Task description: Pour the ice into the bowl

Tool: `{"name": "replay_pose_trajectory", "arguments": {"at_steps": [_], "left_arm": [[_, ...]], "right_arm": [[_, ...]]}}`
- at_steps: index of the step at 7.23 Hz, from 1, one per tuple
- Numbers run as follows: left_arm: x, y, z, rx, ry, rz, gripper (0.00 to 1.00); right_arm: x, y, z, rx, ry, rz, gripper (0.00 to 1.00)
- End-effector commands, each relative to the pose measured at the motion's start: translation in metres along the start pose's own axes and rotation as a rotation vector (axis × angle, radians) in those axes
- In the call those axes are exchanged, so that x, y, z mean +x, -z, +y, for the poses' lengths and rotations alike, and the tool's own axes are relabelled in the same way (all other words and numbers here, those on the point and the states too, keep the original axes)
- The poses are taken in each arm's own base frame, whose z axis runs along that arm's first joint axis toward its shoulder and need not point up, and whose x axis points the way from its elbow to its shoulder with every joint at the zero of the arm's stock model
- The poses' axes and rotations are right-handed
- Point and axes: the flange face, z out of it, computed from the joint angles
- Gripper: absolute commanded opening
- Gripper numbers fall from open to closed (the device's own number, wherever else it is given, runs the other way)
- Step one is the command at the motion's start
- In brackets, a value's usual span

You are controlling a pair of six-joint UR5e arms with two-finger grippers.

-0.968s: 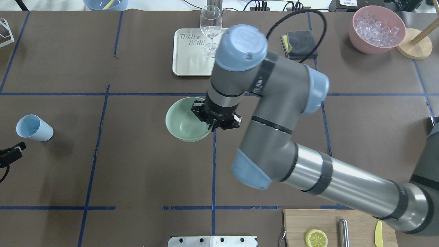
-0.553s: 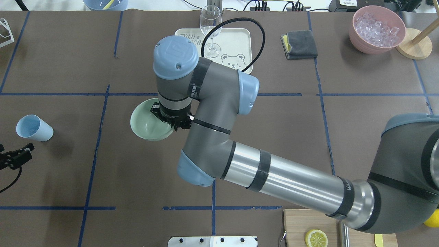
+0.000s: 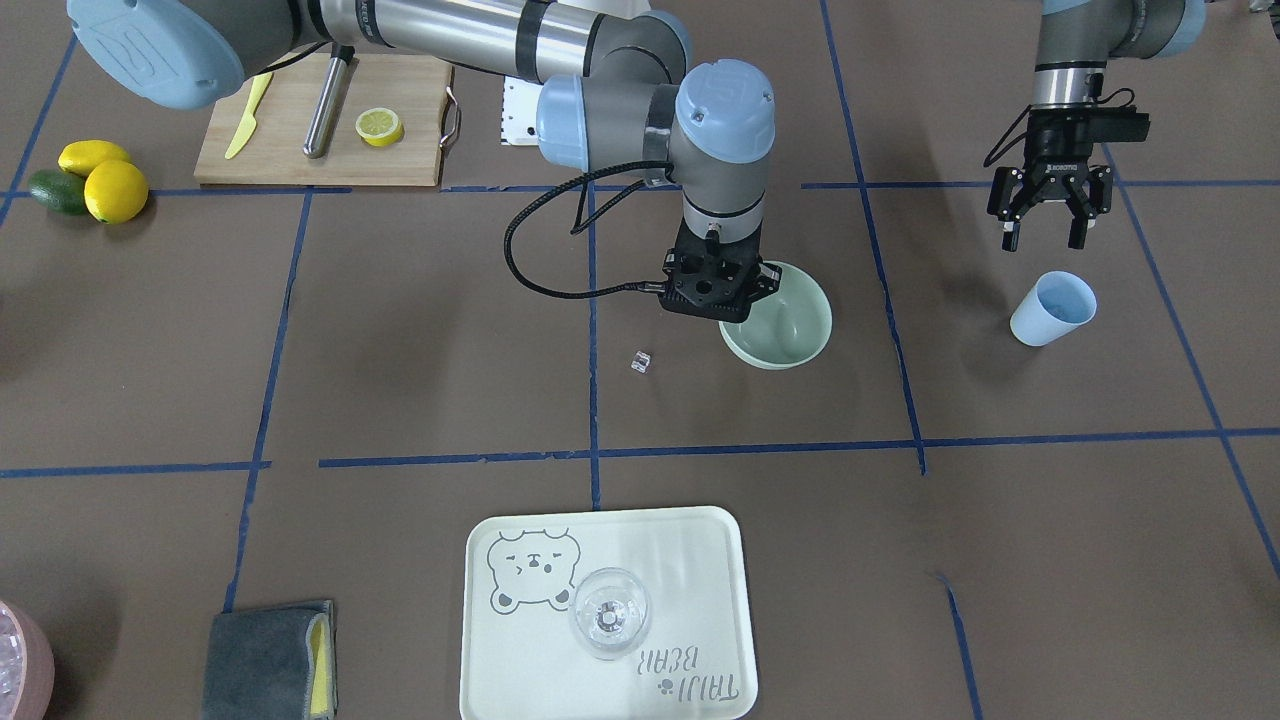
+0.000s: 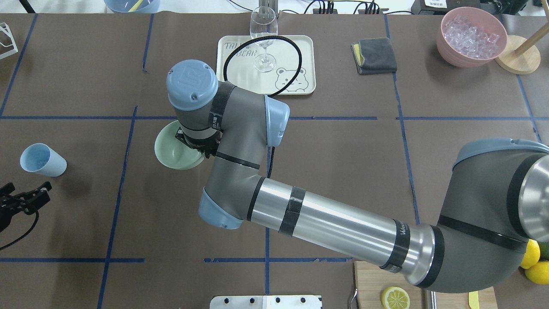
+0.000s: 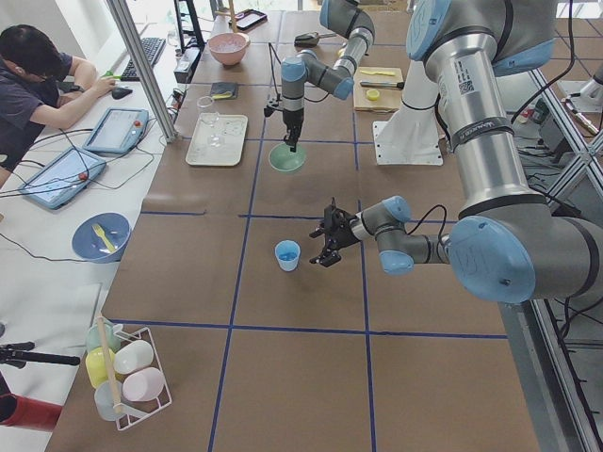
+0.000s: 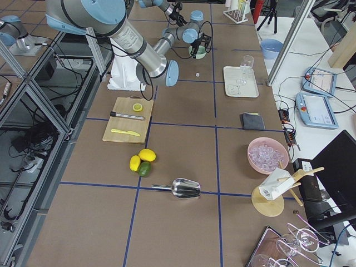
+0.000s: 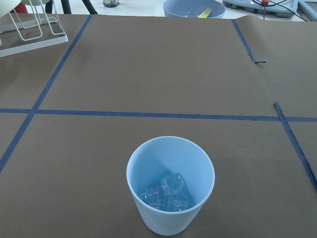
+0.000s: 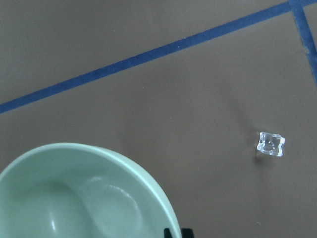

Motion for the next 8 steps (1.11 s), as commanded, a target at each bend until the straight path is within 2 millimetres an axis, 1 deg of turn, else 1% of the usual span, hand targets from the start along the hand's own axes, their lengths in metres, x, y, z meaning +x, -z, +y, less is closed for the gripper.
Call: {"name": "replay_pose_trajectory", "arguments": {"at_steps": [1, 2, 3, 5, 6, 7, 8], "left_arm": [[0.004, -0.026, 0.018, 0.055, -0.014, -0.019, 0.99], [0.005, -0.033, 0.024, 0.057, -0.018, -0.024, 0.99], [0.006, -0.037, 0.025, 0.078, -0.019, -0.029, 0.99], [0.003, -0.040, 0.024, 0.112, -0.029, -0.040, 0.98], [0.000, -0.047, 0.031, 0.112, -0.041, -0.050, 0.98], [0.008, -0.063, 0.043, 0.116, -0.044, -0.054, 0.98], [0.016, -0.070, 0.045, 0.129, -0.042, -0.052, 0.97]], "right_arm": [[0.003, -0.015, 0.008, 0.007, 0.004, 0.008, 0.99], [0.003, -0.018, 0.014, 0.016, 0.007, 0.010, 1.00], [0.001, -0.017, 0.014, 0.016, 0.007, 0.007, 1.00], [-0.003, -0.008, 0.016, 0.016, 0.006, -0.010, 1.00], [-0.004, -0.001, 0.019, 0.007, 0.012, -0.023, 1.00], [-0.005, 0.006, 0.022, 0.004, 0.014, -0.031, 1.00], [-0.002, 0.009, 0.022, 0.005, 0.016, -0.026, 1.00]]}}
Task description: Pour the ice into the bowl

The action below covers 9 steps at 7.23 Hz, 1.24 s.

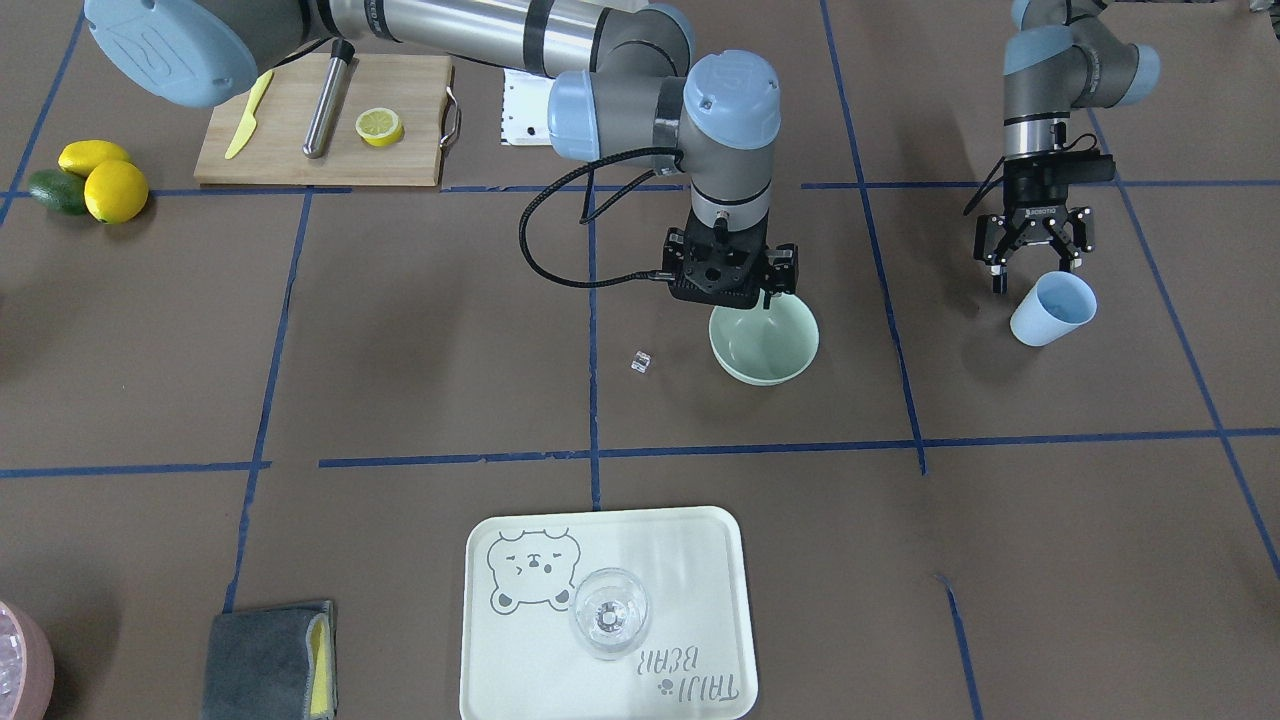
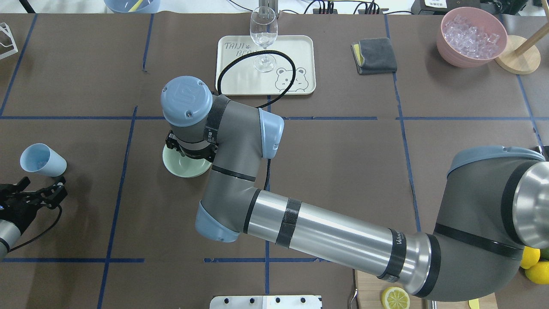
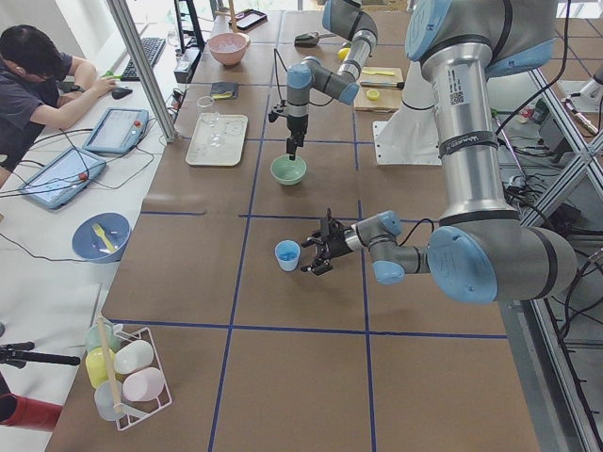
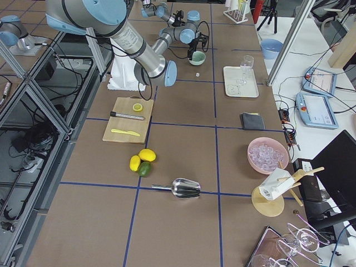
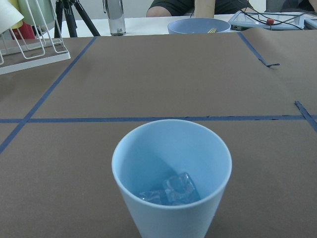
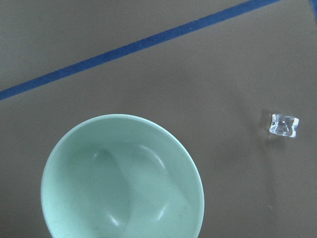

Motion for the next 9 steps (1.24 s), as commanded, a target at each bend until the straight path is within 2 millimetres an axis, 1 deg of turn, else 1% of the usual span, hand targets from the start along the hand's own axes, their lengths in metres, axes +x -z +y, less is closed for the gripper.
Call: {"name": "replay_pose_trajectory", "arguments": {"at_steps": [1, 2, 3, 5, 6, 7, 8, 9], "left_arm": [[0.007, -0.013, 0.002, 0.024, -0.019, -0.009, 0.97], [0.002, -0.017, -0.007, 0.043, -0.024, -0.024, 0.97], [-0.003, -0.020, -0.015, 0.055, -0.018, -0.037, 0.97], [-0.009, -0.024, -0.024, 0.073, -0.037, -0.050, 0.97], [-0.001, -0.026, -0.024, 0.075, -0.029, -0.042, 0.97], [0.007, -0.030, -0.022, 0.076, -0.025, -0.037, 0.97], [0.001, -0.034, -0.017, 0.073, -0.036, -0.049, 0.96], [-0.001, -0.036, -0.018, 0.076, -0.034, -0.054, 0.96]], "right_arm": [[0.003, 0.010, 0.003, -0.002, 0.001, 0.015, 1.00], [0.002, 0.021, 0.006, -0.002, 0.004, 0.016, 1.00], [0.000, 0.027, 0.007, -0.001, 0.007, 0.008, 1.00], [0.005, 0.023, 0.006, -0.001, 0.004, 0.015, 1.00], [0.006, 0.024, 0.004, 0.000, 0.002, 0.016, 1.00], [0.013, 0.032, 0.000, 0.003, -0.010, 0.038, 1.00], [0.043, 0.047, 0.003, 0.004, -0.008, 0.038, 1.00], [0.063, 0.053, 0.002, 0.006, -0.005, 0.025, 1.00]]}}
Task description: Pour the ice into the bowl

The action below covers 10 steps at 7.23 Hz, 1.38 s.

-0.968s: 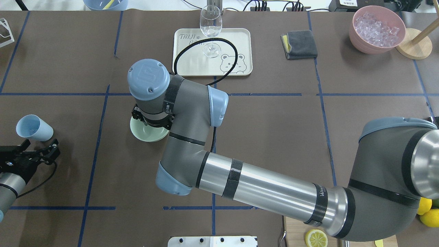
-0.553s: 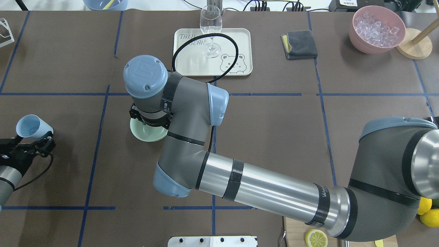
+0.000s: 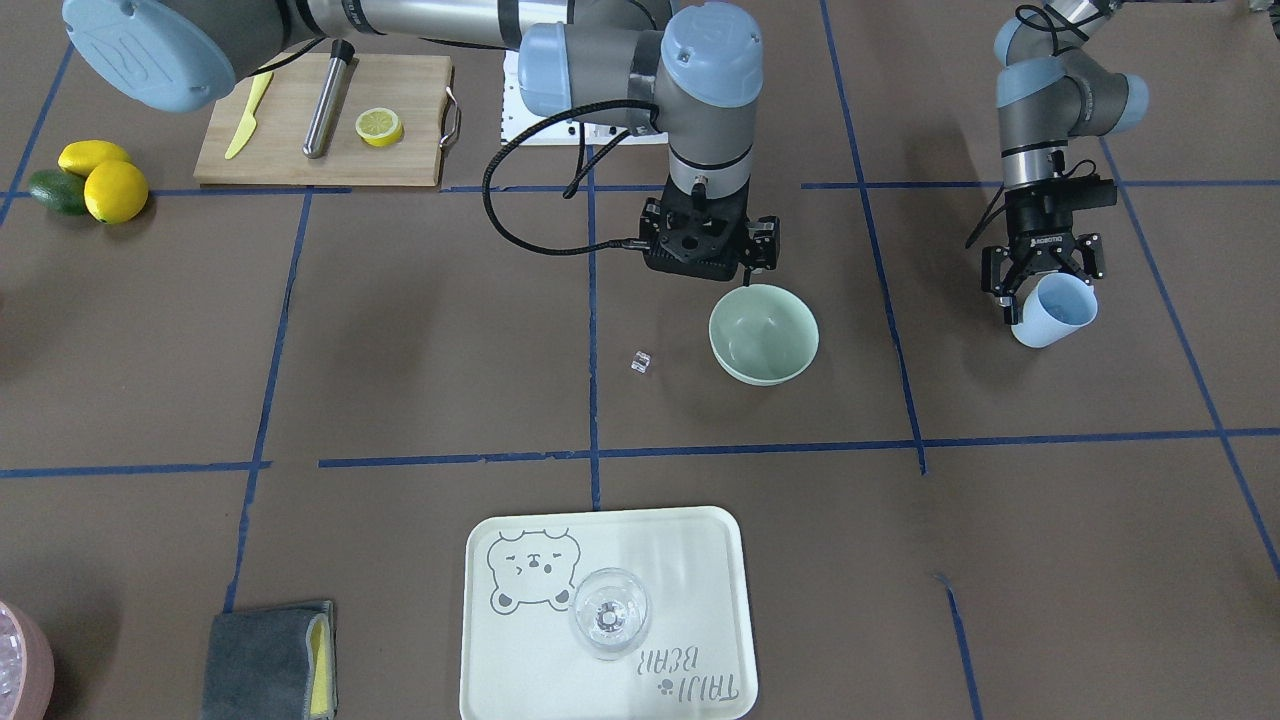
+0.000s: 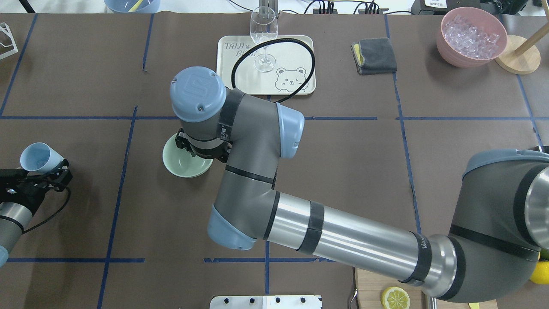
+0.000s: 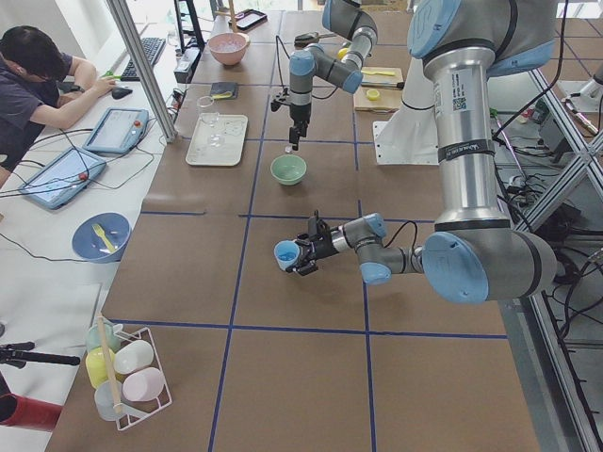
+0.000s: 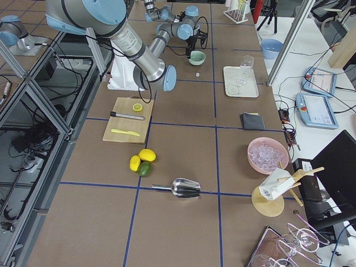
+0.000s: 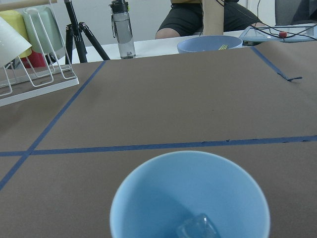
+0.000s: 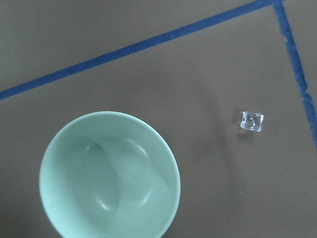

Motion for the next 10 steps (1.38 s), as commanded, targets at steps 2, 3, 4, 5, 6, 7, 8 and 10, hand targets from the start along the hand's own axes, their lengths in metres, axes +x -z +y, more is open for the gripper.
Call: {"name": "replay_pose_trajectory", "arguments": {"at_steps": [2, 3, 4, 5, 6, 7, 8, 10], "left_arm": [[-0.006, -0.008, -0.006, 0.011, -0.006, -0.020, 0.96], [0.002, -0.010, -0.008, 0.013, 0.004, -0.012, 0.91], [0.023, -0.014, -0.012, 0.023, 0.029, 0.008, 0.45], [0.022, -0.016, -0.012, 0.026, 0.029, 0.004, 0.00], [0.022, -0.020, -0.034, 0.039, 0.007, 0.003, 0.00], [0.028, -0.017, -0.078, 0.059, -0.072, 0.036, 0.00], [0.032, -0.013, -0.102, 0.092, -0.088, 0.042, 0.00], [0.068, 0.001, -0.132, 0.131, -0.133, 0.096, 0.00]], "right_arm": [[0.025, 0.010, -0.001, 0.007, 0.005, -0.007, 1.00], [0.027, 0.010, -0.001, 0.008, 0.005, -0.007, 1.00], [0.027, 0.011, -0.004, 0.012, 0.000, -0.006, 1.00], [0.027, 0.013, -0.007, 0.015, -0.001, -0.008, 1.00], [0.027, 0.013, -0.007, 0.015, -0.001, -0.009, 1.00], [0.028, 0.017, -0.008, 0.016, -0.001, -0.015, 1.00], [0.043, 0.021, -0.013, 0.017, -0.007, -0.015, 1.00], [0.133, 0.038, -0.025, 0.037, 0.017, -0.036, 1.00]]}}
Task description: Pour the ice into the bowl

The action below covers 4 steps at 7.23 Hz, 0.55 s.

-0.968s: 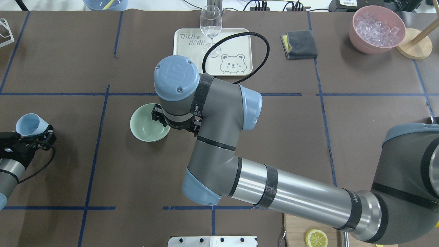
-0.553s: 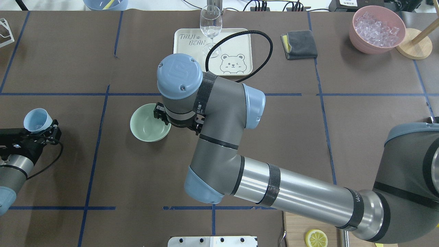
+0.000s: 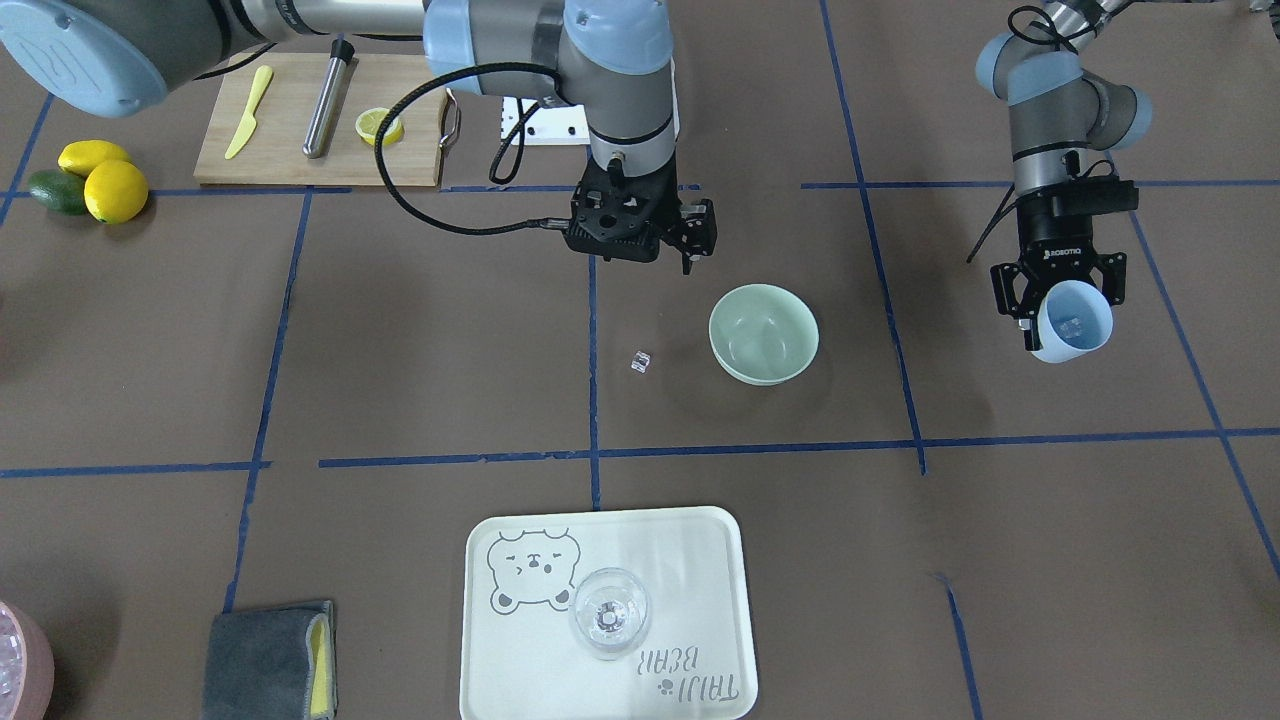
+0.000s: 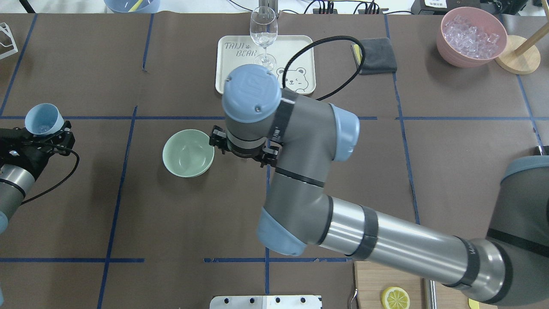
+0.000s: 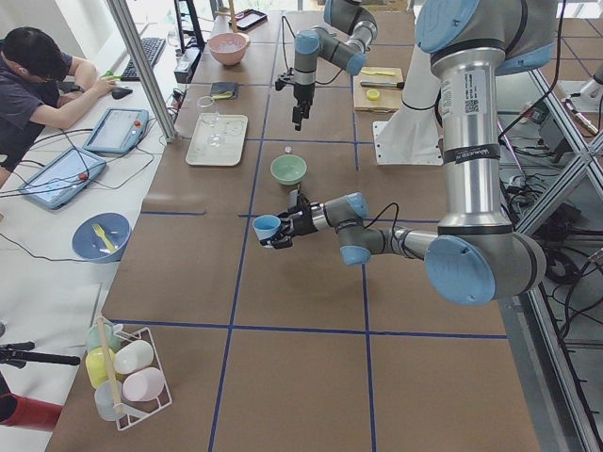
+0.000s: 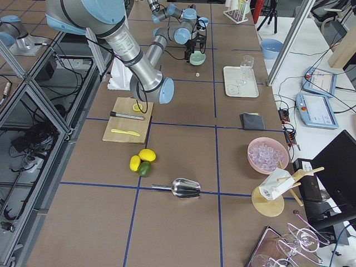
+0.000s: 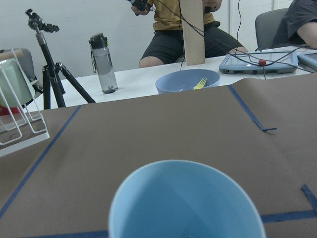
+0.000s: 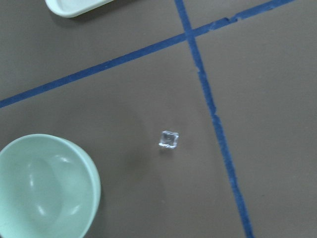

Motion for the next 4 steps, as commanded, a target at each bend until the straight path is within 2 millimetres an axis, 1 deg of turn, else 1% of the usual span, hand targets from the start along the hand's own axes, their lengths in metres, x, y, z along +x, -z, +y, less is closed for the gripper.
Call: {"name": "replay_pose_trajectory", "arguments": {"at_steps": [1, 2, 3, 4], "left_arm": [[0.031, 0.009, -0.033, 0.034, -0.031, 0.054, 0.00], [0.052, 0.007, -0.040, 0.047, -0.100, 0.081, 0.00], [0.079, -0.001, -0.050, 0.071, -0.143, 0.103, 0.00], [0.109, -0.010, -0.058, 0.054, -0.190, 0.084, 0.00]], "right_arm": [[0.093, 0.019, -0.012, 0.021, 0.058, -0.008, 1.00], [0.111, 0.020, -0.019, 0.028, 0.089, -0.001, 1.00], [0.124, 0.016, -0.025, 0.032, 0.097, 0.014, 1.00], [0.125, 0.018, -0.031, 0.040, 0.100, 0.012, 1.00]]}}
